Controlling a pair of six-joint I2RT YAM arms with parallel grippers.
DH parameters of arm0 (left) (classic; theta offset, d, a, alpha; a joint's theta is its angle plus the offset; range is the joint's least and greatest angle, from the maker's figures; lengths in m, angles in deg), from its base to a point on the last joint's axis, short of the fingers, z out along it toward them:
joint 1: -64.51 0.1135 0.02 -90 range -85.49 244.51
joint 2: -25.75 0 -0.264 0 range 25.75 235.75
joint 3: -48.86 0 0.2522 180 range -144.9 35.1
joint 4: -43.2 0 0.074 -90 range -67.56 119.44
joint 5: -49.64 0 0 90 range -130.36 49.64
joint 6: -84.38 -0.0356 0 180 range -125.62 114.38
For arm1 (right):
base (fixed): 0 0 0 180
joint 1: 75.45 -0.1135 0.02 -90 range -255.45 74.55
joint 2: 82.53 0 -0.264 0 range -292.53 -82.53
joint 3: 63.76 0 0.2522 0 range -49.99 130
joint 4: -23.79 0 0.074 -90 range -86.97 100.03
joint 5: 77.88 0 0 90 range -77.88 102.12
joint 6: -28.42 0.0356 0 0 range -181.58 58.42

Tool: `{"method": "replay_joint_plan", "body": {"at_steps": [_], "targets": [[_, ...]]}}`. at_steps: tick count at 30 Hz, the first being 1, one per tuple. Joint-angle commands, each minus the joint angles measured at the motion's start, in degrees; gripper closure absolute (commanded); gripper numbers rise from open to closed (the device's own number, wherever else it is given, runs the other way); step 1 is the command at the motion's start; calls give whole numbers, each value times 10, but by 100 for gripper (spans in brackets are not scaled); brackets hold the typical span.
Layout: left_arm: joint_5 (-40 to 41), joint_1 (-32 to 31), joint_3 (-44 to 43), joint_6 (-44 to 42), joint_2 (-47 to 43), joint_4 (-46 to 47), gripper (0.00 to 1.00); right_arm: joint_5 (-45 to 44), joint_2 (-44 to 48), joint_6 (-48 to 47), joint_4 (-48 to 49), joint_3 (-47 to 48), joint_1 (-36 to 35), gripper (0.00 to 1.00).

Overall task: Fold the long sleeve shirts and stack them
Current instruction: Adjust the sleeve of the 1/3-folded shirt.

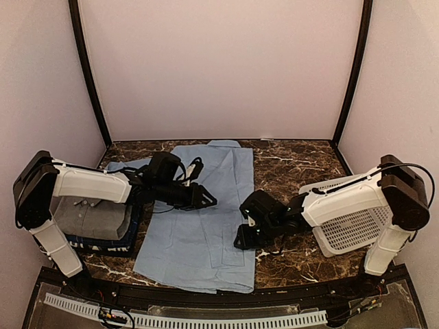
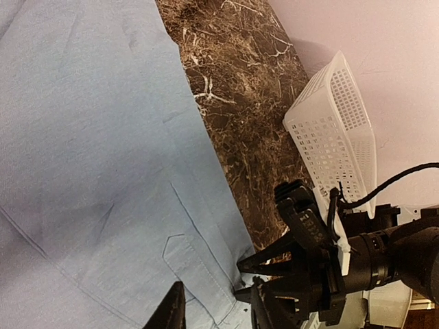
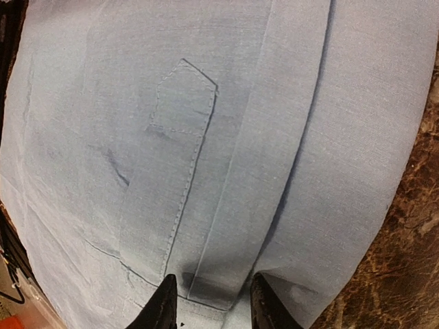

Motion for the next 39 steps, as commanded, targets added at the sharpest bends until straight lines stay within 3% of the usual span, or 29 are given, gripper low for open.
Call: {"method": "replay_joint_plan", "body": {"at_steps": [1, 14, 24, 29, 34, 39], "targets": [[-11, 0, 21, 14, -20, 32, 69, -19, -8, 10, -31, 23, -7, 69], [-17, 2, 48, 19, -33, 55, 69, -16, -33, 14, -73, 76, -14, 77], [-25, 2, 94, 39, -39, 88, 69, -43, -29, 37, -109, 69, -16, 60], [-23, 2, 111, 39, -32, 97, 69, -56, -61, 37, -136, 112, -29, 57], [-26, 2, 133, 49, -22, 117, 69, -72, -85, 39, -174, 141, -40, 61], [-31, 2, 145, 51, -13, 128, 70, -80, -84, 46, -188, 149, -42, 74]]}}
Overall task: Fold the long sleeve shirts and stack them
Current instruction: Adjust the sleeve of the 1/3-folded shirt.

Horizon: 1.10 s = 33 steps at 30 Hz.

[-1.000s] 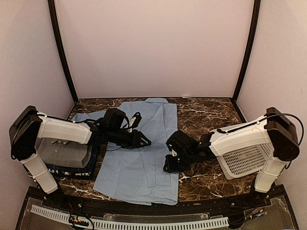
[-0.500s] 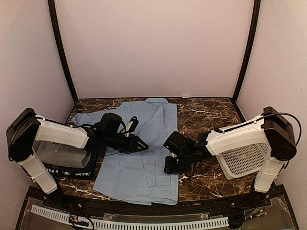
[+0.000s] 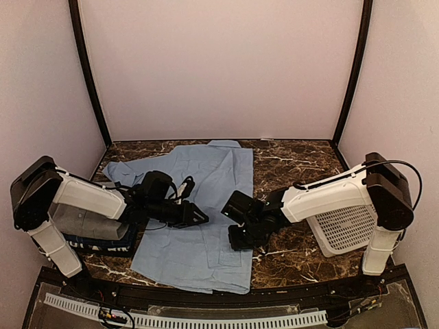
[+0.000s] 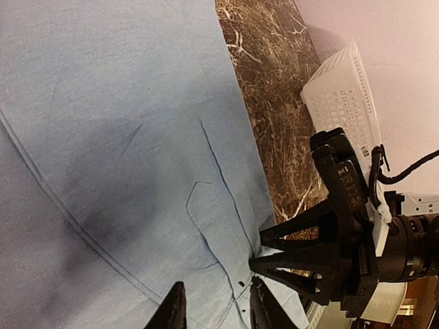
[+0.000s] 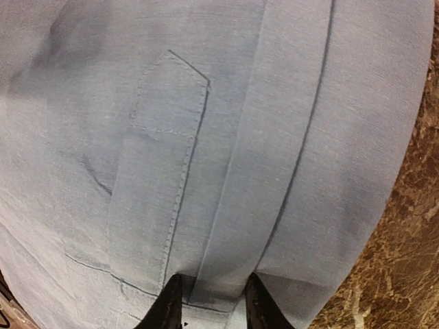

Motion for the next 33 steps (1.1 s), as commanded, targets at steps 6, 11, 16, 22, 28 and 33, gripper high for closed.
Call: {"method": "replay_joint_plan", "body": {"at_steps": [6, 11, 16, 22, 28, 33], "targets": [[-17, 2, 16, -4, 10, 23, 70, -15, -8, 13, -27, 35, -10, 82], [-19, 1, 22, -8, 13, 24, 70, -7, -16, 18, -26, 43, -14, 78], [-17, 2, 32, -13, 20, 25, 70, -10, -12, 31, -26, 33, -15, 70], [-23, 2, 39, -13, 27, 30, 70, -3, -23, 37, -17, 34, -17, 70], [-24, 1, 40, -14, 31, 29, 70, -5, -30, 42, -14, 32, -20, 74], [-22, 1, 42, -16, 30, 26, 70, -7, -29, 45, -14, 31, -22, 88]]}}
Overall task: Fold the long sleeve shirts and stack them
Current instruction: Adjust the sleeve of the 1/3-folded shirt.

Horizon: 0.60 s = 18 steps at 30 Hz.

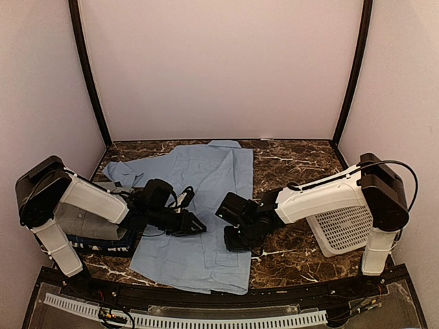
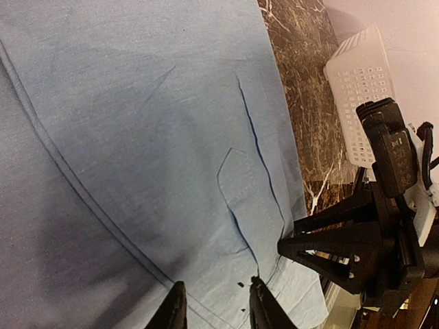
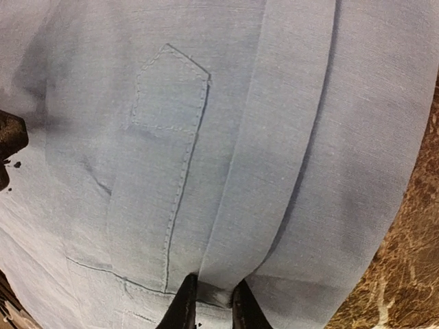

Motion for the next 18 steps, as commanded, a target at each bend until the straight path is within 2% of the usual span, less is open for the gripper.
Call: {"method": "replay_joint_plan", "body": {"at_steps": [1, 5, 18], "targets": [[-4, 1, 10, -13, -1, 5, 70, -4, -6, 8, 7, 0, -10, 91], [0, 0, 10, -13, -6, 2, 70, -8, -1, 7, -2, 2, -11, 100], [14, 1, -12, -27, -31, -29, 70, -10, 40, 13, -45, -15, -20, 100]]}}
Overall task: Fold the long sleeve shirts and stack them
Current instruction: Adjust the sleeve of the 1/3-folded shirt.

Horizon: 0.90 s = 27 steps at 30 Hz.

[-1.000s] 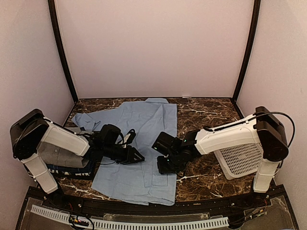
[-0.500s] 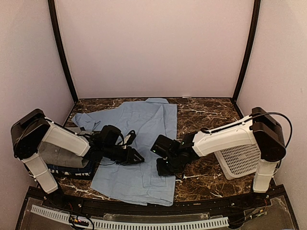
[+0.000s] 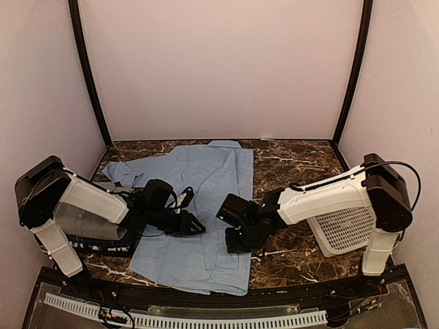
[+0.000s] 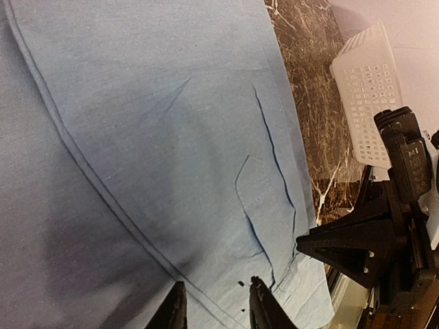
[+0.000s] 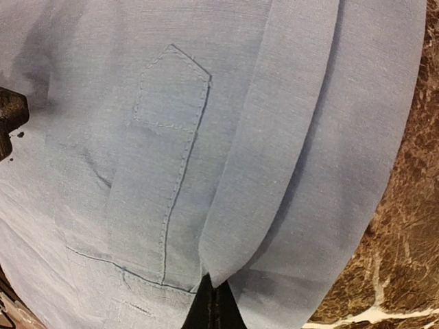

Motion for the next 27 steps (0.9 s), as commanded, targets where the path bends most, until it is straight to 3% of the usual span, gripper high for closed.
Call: {"method": "replay_joint_plan", "body": {"at_steps": [1, 14, 23, 27], "targets": [[6, 1, -13, -14, -33, -20, 70, -4, 31, 10, -26, -16, -12, 100], [5, 0, -28, -16, -29, -26, 70, 1, 50, 16, -34, -41, -20, 100], [35, 2, -35, -23, -37, -46, 70, -58, 70, -21, -40, 10, -5, 65], [59, 4, -38, -30, -46, -53, 71, -55, 83, -79, 35, 24, 37, 61]]}}
